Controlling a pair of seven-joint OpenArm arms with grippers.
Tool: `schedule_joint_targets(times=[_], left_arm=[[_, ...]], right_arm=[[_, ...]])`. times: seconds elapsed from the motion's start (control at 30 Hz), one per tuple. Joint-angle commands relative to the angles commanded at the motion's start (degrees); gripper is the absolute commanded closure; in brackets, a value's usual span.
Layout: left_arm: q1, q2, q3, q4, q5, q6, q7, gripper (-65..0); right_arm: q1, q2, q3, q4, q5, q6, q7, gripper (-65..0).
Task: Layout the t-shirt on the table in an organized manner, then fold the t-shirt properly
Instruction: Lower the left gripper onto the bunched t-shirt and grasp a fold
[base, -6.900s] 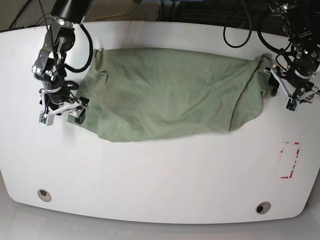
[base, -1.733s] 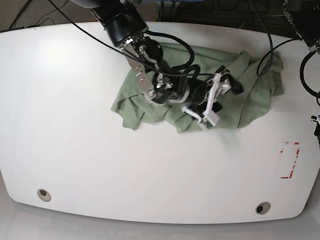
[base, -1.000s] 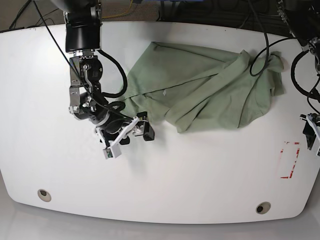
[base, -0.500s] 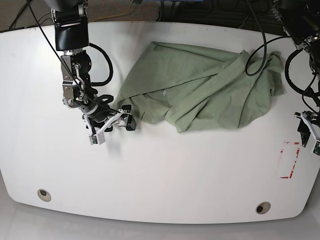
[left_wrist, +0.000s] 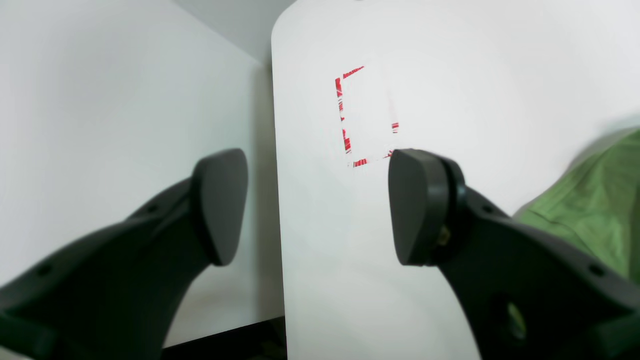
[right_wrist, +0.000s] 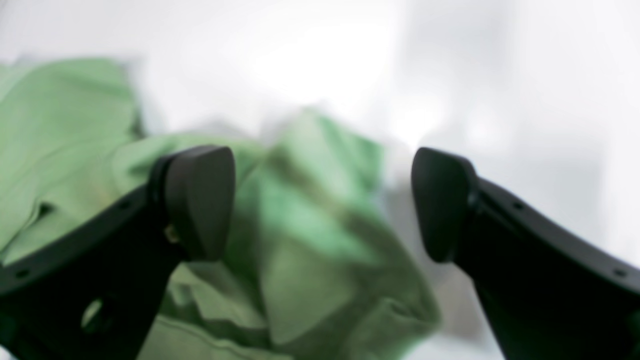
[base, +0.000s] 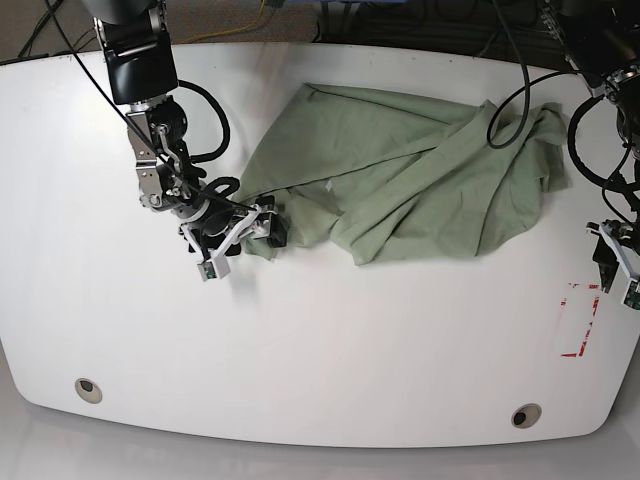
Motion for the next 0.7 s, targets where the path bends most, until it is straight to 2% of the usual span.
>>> schedule_joint_targets(times=[0.2,0.27,0.33,0.37,0.4,0.53,0.6,0.7], left_arm=[[0.0,0.0,0.0,0.0,0.0,0.0,0.0,-41.6],[0.0,0.0,0.0,0.0,0.0,0.0,0.0,-41.6],[0.0,0.0,0.0,0.0,0.0,0.0,0.0,-41.6],[0.2,0.0,0.0,0.0,0.0,0.0,0.0,-41.6],[0.4,0.0,0.0,0.0,0.0,0.0,0.0,-41.6],[1.2,0.0,0.0,0.0,-0.1,0.0,0.0,-41.6],[1.2,0.1,0.0,0.0,-0.1,0.0,0.0,-41.6],[1.2,0.5,0.0,0.0,-0.1,0.0,0.0,-41.6]], right_arm=[[-1.1,-1.4,0.1,0.0,-3.8,0.0,0.8,-51.6],[-1.1,-2.0,0.1,0.0,-4.7,0.0,0.8,-48.4],[-1.1,-2.3,0.1,0.0,-5.5,0.09,0.8,-43.0],[-1.1,-2.4,0.1,0.0,-5.8,0.09,0.8,-36.8],[-1.1,-2.4,0.1,0.0,-5.8,0.09,0.8,-34.3],[-1.1,-2.4,0.1,0.0,-5.6,0.09,0.8,-10.8],[-1.1,-2.4,0.1,0.1,-5.6,0.09,0.8,-1.8],[-1.0,-2.4,0.1,0.3,-5.6,0.09,0.7,0.0]])
